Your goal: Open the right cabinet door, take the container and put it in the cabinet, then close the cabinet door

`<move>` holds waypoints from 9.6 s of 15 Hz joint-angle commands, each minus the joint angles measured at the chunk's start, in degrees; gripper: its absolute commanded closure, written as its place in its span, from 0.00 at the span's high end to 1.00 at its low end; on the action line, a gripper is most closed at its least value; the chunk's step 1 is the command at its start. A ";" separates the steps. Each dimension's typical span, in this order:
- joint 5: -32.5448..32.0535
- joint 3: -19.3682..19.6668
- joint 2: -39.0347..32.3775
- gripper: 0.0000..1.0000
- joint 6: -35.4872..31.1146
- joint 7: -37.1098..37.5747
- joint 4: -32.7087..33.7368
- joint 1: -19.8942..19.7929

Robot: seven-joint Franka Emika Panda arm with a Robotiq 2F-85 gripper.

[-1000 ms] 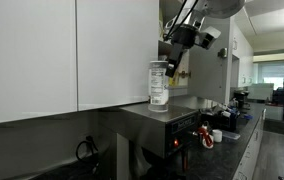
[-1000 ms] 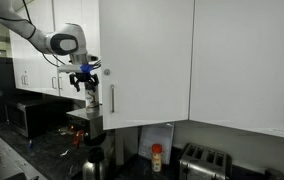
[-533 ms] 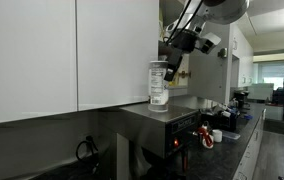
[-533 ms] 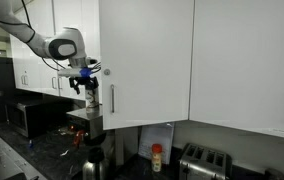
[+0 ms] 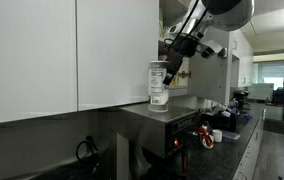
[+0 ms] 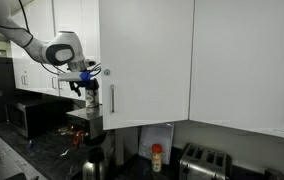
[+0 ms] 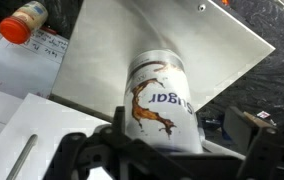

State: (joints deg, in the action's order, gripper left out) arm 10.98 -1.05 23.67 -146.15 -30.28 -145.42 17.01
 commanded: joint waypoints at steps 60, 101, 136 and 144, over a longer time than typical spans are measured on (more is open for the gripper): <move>-9.15 9.68 11.78 0.24 -11.70 3.29 -11.65 -1.13; -50.88 -29.17 -0.38 0.24 -7.46 76.03 8.57 -47.75; -56.96 -25.86 -18.57 0.24 -18.91 75.32 22.70 -50.15; -48.50 -25.39 -22.26 0.24 -23.49 64.91 23.64 -48.96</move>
State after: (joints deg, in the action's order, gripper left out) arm -41.25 -27.05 3.88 -167.16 40.31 -124.03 -32.73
